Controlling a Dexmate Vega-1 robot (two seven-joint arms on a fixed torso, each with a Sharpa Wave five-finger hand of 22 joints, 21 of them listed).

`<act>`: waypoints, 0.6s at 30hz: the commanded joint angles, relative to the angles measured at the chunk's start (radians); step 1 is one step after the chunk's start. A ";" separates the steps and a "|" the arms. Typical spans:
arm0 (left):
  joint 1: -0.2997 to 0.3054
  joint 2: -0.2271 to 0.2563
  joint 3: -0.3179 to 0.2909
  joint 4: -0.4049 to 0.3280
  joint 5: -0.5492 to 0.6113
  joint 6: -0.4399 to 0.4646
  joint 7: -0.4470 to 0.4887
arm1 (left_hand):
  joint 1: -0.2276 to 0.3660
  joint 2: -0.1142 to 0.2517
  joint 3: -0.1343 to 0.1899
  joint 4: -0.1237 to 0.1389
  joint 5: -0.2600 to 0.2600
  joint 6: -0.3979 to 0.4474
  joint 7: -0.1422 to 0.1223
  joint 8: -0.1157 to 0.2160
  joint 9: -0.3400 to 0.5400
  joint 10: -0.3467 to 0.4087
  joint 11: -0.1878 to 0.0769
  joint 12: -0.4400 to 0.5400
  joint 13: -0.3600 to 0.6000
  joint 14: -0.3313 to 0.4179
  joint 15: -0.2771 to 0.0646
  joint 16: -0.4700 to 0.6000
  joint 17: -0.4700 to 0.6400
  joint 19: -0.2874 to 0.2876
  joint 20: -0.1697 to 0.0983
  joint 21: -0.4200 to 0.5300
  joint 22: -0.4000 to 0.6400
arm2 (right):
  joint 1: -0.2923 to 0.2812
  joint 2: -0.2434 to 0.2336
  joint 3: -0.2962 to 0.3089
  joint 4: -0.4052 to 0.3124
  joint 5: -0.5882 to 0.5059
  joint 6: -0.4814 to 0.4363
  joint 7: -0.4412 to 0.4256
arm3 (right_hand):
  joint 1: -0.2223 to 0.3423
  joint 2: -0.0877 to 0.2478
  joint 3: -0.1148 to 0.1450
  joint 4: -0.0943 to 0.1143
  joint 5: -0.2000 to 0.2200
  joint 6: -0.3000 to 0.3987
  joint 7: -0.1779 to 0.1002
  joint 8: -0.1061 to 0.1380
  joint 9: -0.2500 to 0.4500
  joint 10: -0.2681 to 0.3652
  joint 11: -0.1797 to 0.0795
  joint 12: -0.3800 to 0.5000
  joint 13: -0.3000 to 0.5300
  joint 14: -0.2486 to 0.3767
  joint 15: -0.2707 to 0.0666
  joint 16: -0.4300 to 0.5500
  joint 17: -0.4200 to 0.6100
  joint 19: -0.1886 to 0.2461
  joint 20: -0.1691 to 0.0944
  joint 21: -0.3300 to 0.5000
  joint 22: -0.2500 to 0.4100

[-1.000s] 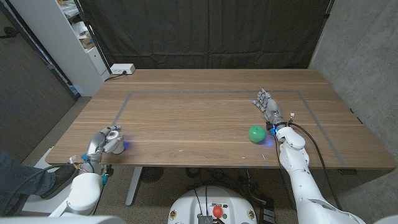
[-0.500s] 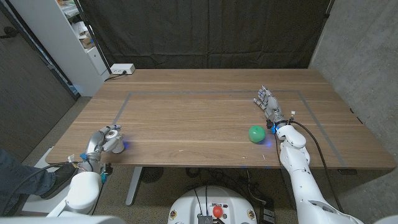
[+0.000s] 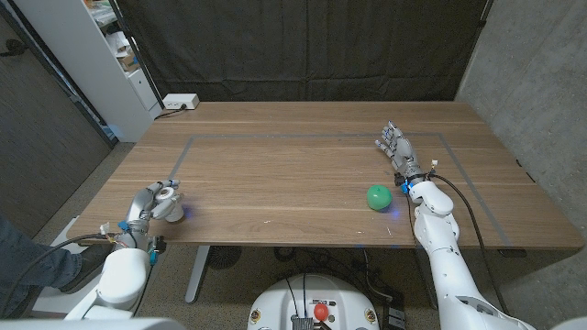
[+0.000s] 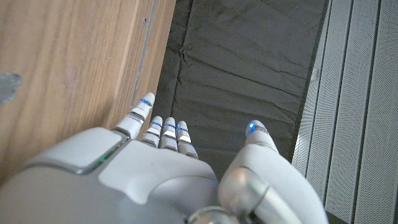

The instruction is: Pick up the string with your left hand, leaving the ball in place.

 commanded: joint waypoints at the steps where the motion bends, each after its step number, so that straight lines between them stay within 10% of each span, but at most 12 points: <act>1: -0.015 0.013 -0.002 -0.006 -0.001 0.009 -0.015 | 0.083 0.071 0.002 0.006 0.011 0.011 0.000 0.012 0.006 0.015 0.001 0.008 0.010 0.025 -0.004 0.014 0.009 0.004 -0.006 0.012 0.003 | -0.010 -0.007 -0.008 -0.038 0.003 0.003 0.002 | -0.005 0.004 -0.003 0.000 0.006 0.010 0.002 0.006 0.001 0.009 0.005 0.005 0.001 0.009 0.003 0.005 0.003 0.003 0.003 0.002 0.005; 18: -0.018 0.023 -0.013 -0.024 -0.004 0.013 -0.034 | 0.086 0.068 0.004 0.006 0.027 0.018 0.002 0.024 0.021 0.027 0.001 0.015 0.036 0.032 -0.010 0.019 0.025 0.001 -0.009 0.037 0.008 | -0.031 -0.010 -0.016 -0.094 0.004 -0.010 -0.009 | -0.006 0.005 -0.005 0.000 0.007 0.014 0.004 0.007 0.001 0.017 0.007 0.007 0.002 0.013 0.005 0.006 0.004 0.004 0.005 0.003 0.005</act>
